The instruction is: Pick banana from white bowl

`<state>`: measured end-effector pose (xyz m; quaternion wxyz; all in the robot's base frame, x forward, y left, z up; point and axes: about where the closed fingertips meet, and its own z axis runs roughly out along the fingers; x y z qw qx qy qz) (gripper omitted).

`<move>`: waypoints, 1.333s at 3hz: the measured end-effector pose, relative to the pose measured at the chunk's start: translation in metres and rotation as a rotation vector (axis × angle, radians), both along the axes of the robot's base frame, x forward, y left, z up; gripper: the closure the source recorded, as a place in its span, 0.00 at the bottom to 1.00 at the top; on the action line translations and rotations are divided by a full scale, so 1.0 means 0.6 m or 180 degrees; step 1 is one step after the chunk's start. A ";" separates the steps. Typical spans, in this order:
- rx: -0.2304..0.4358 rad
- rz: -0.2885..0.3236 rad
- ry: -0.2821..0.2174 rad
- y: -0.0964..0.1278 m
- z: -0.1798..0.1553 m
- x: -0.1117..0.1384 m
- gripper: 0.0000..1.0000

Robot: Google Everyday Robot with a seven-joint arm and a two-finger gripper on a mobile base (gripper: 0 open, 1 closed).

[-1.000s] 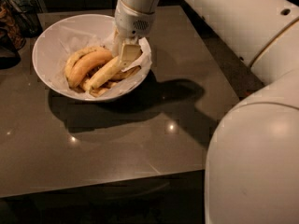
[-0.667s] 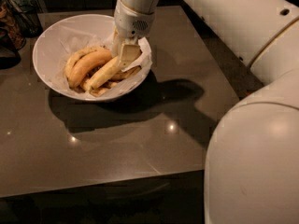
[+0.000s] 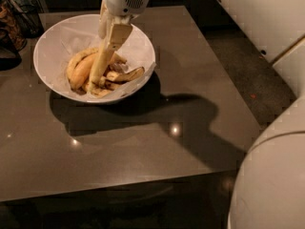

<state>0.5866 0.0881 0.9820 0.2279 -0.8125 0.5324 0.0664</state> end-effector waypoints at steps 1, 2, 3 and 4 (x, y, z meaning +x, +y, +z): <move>0.0001 0.0000 -0.0002 0.000 0.001 0.000 1.00; 0.0042 0.0030 -0.0090 0.005 0.020 -0.005 1.00; 0.0086 -0.0037 -0.0162 -0.003 0.047 -0.019 1.00; 0.0170 -0.0084 -0.0232 -0.013 0.069 -0.032 1.00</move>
Offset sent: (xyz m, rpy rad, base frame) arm -0.0078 0.0031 0.0252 0.0216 -0.0540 0.0212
